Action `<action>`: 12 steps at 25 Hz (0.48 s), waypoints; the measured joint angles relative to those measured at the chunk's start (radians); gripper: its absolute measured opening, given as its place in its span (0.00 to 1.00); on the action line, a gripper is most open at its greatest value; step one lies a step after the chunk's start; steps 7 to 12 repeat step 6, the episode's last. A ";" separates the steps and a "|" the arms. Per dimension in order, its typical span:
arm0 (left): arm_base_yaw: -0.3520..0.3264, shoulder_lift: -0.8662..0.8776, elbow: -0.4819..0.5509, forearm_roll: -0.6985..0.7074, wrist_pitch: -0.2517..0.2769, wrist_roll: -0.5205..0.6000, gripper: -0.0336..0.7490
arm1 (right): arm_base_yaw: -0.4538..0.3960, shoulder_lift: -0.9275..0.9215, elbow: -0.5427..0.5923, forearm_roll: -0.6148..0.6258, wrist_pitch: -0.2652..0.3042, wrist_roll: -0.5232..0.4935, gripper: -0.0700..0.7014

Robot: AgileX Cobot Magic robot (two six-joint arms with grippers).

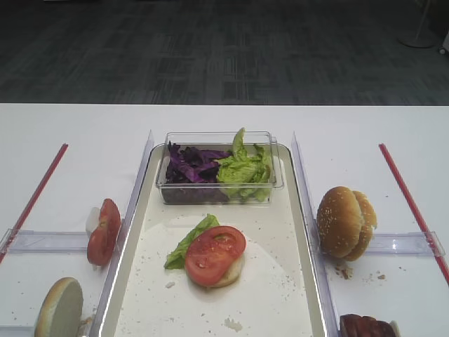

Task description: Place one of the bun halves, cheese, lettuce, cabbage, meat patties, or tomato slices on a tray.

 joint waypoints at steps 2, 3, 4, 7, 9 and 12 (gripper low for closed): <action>0.000 0.000 0.000 0.000 0.000 0.000 0.85 | 0.000 0.000 0.000 0.000 0.000 -0.002 0.34; 0.000 0.000 0.000 0.000 0.000 0.000 0.85 | 0.000 0.000 0.000 0.000 0.000 -0.002 0.34; 0.000 0.000 0.000 0.000 0.000 0.000 0.85 | 0.000 0.000 0.000 0.000 0.000 -0.002 0.34; 0.000 0.000 0.000 0.000 0.000 0.000 0.85 | 0.000 0.000 0.000 0.000 0.000 -0.002 0.34; 0.000 0.000 0.000 0.000 0.000 0.000 0.85 | 0.000 0.000 0.000 0.000 0.000 -0.002 0.34; 0.000 0.000 0.000 0.000 0.000 0.000 0.85 | 0.000 0.000 0.000 0.000 0.000 -0.002 0.34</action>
